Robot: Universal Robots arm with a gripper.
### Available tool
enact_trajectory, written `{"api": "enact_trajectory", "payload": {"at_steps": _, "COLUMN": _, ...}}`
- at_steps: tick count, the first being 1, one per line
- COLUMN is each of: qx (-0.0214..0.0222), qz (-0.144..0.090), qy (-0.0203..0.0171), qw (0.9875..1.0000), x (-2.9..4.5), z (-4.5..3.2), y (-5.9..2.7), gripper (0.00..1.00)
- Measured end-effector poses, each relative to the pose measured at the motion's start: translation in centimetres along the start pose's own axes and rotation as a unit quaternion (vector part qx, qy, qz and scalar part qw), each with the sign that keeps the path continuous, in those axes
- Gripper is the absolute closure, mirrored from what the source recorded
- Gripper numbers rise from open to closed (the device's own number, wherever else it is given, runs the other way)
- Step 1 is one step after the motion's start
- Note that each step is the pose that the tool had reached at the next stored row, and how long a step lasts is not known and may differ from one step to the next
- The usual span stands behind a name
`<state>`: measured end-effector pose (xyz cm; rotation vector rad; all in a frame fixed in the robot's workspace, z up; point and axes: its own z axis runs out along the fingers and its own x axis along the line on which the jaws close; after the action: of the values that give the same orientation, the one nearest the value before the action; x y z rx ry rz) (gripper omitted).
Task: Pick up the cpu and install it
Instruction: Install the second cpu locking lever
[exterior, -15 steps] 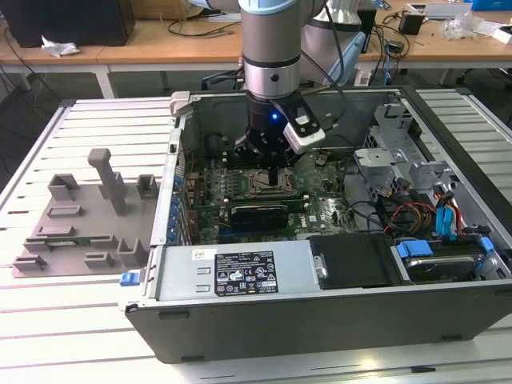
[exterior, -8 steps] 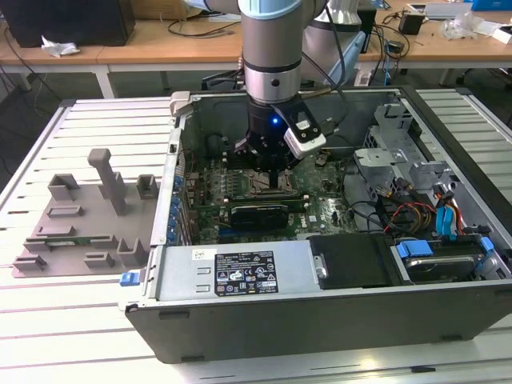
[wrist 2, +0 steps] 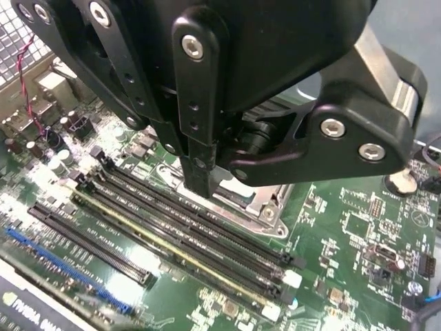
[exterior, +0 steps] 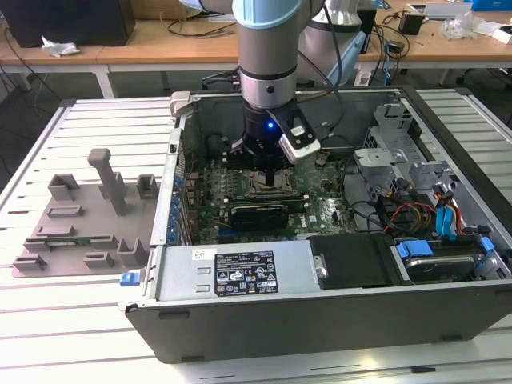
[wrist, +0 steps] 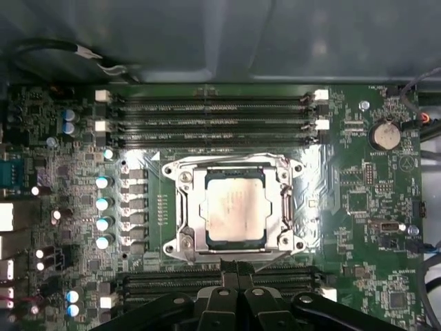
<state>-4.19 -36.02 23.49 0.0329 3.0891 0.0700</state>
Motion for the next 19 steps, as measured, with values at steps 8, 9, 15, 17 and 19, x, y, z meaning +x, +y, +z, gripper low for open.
{"api": "enact_trajectory", "payload": {"at_steps": 8, "qx": -0.0146, "qz": 0.001, "qy": 0.0002, "qw": 0.9999, "x": 0.28, "z": 0.26, "y": -1.33, "gripper": 0.89}}
{"api": "enact_trajectory", "payload": {"at_steps": 9, "qx": -0.0175, "qz": 0.001, "qy": 0.0003, "qw": 0.9998, "x": 0.40, "z": 0.38, "y": -1.47, "gripper": 0.89}}
{"api": "enact_trajectory", "payload": {"at_steps": 15, "qx": -0.0179, "qz": 0.001, "qy": 0.0003, "qw": 0.9998, "x": 0.54, "z": 1.04, "y": -1.55, "gripper": 0.89}}
{"api": "enact_trajectory", "payload": {"at_steps": 17, "qx": -0.0179, "qz": 0.001, "qy": 0.0003, "qw": 0.9998, "x": 0.62, "z": 1.27, "y": -1.56, "gripper": 0.89}}
{"api": "enact_trajectory", "payload": {"at_steps": 19, "qx": -0.0179, "qz": 0.001, "qy": 0.0003, "qw": 0.9998, "x": 0.64, "z": 1.42, "y": -1.57, "gripper": 0.89}}
